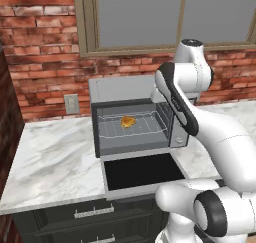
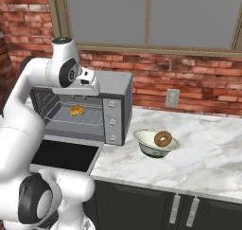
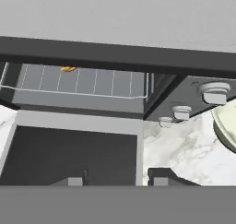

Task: Pick up the heated bread from the toaster oven and place it in the bowl. Then move the bread bowl to the dining counter.

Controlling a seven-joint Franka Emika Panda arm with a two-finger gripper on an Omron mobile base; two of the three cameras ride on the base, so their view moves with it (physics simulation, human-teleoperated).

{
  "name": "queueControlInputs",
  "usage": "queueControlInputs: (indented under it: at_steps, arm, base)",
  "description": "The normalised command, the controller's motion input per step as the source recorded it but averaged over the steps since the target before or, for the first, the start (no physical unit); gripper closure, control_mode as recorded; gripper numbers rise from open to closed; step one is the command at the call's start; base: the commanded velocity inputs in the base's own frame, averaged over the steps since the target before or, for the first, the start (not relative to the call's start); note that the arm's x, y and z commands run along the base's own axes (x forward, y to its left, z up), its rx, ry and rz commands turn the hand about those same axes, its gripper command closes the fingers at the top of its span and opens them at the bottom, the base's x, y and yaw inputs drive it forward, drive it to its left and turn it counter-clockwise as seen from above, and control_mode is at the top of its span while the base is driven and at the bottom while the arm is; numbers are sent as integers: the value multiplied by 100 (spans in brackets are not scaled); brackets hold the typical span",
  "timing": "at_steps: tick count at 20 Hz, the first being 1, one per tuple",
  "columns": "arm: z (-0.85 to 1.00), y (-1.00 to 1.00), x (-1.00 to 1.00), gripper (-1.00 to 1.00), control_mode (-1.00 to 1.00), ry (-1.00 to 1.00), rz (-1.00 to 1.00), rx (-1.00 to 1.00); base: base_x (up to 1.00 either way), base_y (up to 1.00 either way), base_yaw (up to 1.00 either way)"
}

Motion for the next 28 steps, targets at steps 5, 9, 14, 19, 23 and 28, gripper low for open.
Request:
queueControlInputs:
  at_steps: [5, 9, 14, 19, 23, 28]
  arm:
    - [-5, 20, -31, -100, -100, -9, 2, -13]
    - [-58, 3, -99, -100, -100, -19, 0, -6]
    - [-97, 28, -39, -100, -100, -23, 0, -1]
    - [-30, 40, 20, -100, -100, -28, -2, 5]
    - [-5, 23, 38, -100, -100, -14, 0, 5]
    - [0, 2, 41, -100, -100, -3, 0, 3]
  base:
    - [0, 0, 0]
    - [0, 0, 0]
    - [0, 0, 0]
    - [0, 0, 0]
    - [0, 0, 0]
    - [0, 0, 0]
